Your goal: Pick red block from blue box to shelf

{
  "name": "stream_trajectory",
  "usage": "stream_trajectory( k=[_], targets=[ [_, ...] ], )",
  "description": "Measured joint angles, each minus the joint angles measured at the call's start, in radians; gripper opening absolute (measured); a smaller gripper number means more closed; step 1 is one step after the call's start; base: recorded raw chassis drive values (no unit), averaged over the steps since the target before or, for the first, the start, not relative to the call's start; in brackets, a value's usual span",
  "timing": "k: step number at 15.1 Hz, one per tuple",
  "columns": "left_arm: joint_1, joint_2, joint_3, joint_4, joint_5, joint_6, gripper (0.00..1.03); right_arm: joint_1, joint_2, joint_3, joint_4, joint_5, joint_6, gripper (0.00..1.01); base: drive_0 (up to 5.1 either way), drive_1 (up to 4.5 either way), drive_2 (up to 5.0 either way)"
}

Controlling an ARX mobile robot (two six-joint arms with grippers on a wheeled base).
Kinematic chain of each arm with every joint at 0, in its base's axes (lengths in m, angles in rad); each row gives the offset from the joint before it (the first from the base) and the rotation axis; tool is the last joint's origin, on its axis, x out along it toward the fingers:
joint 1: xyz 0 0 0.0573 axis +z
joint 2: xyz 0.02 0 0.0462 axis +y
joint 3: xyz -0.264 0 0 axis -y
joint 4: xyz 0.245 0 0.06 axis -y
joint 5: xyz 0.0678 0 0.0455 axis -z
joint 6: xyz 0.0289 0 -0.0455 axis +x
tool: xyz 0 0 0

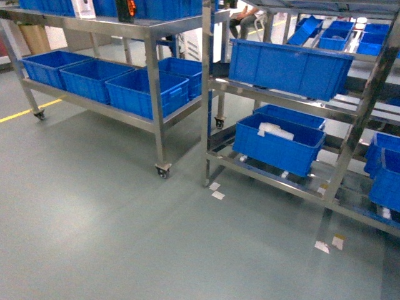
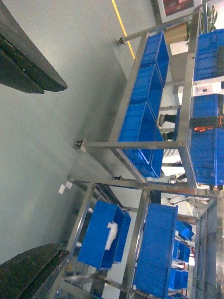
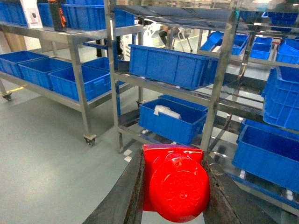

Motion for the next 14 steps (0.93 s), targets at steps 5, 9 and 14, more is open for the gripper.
stream_trajectory(
  k=[5, 9, 14],
  targets=[
    [0.000, 0.000, 0.000, 0.000, 0.000, 0.000, 0.98, 0.000, 0.000, 0.000, 0.000, 0.000, 0.000, 0.25, -1.5, -1.54, -1.5],
    [0.000, 0.000, 0.000, 0.000, 0.000, 0.000, 0.98, 0.000, 0.000, 0.000, 0.000, 0.000, 0.000, 0.25, -1.5, -1.53, -1.5],
    [0.000, 0.000, 0.000, 0.000, 0.000, 0.000, 0.98, 0.000, 0.000, 0.000, 0.000, 0.000, 0.000, 0.25, -1.5, -1.53, -1.5]
  ],
)
